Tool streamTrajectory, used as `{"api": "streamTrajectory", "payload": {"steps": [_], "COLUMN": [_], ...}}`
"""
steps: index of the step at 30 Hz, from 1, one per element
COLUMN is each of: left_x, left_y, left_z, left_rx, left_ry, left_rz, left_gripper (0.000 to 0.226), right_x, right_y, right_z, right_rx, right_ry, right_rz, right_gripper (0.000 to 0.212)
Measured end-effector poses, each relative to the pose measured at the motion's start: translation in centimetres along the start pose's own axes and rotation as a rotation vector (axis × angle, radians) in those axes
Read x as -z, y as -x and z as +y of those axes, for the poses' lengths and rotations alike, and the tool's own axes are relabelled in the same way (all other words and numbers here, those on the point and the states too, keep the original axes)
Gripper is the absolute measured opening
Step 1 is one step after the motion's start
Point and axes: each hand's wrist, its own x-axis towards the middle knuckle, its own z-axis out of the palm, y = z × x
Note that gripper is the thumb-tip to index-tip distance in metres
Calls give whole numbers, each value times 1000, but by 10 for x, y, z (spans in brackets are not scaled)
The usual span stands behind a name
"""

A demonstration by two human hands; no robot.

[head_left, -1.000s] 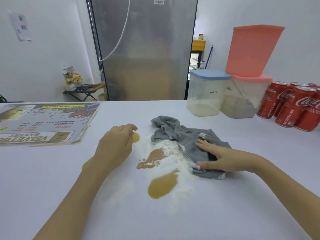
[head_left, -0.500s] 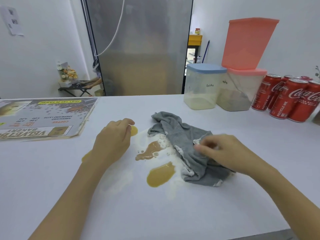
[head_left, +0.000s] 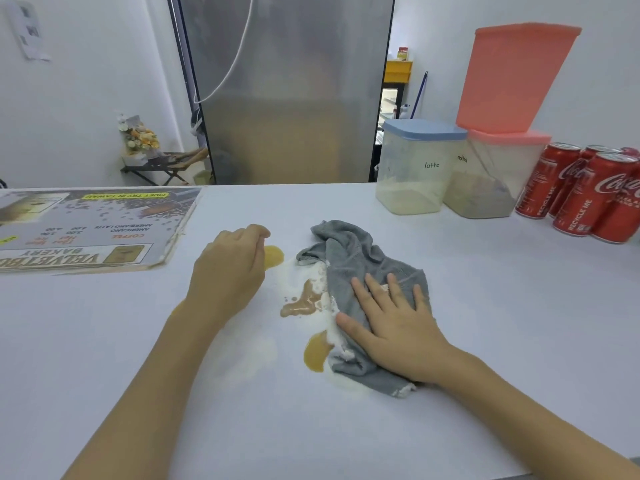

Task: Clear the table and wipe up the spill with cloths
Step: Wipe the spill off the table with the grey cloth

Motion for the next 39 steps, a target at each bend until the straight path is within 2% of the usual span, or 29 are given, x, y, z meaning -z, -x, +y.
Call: {"api": "streamTrajectory", "payload": {"steps": [4,8,10,15,19,23,27,29,31,35,37,39], "left_x": [0,6,1,-42,-71,-67,-46,-35,-27,-24,-32,-41], "left_y": [-9,-39,-56,-81,-93,-103,-109,-107,-106,-114,-118,-119], "left_z": [7,34,51,81,69,53,42,37,37,51,56,58], "left_rx": [8,-133,-199,-373,-388,-318,-302,-269,-281,-384,-414,-406], "left_ry": [111,70,74,7,-145,-91,-176,-175,-112,-3,-21,-75], "left_rz": [-75,-266,-362,-697,-863,-787,-730,-744,-671,-371,-323,-375], "left_gripper": [30,33,34,40,45,36,18,16,14,20,27,38], "right_x": [2,8,9,3,5,11,12,15,22,46,51,45], "right_y": [-5,5,9,4,-10,-20,-18,-15,-15,-23,-24,-23], "right_z": [-4,-2,-7,-9,-2,4,4,5,9,19,21,22], "right_rx": [-8,4,7,-119,-102,43,240,232,162,132,132,54], "right_ry": [-88,-411,-377,-143,-92,-145,-312,-487,-620,-648,-580,-397], "right_rz": [4,163,191,48,17,20,74,101,180,429,517,492], "right_gripper": [72,70,75,106,96,65,48,35,24,33,35,39]}}
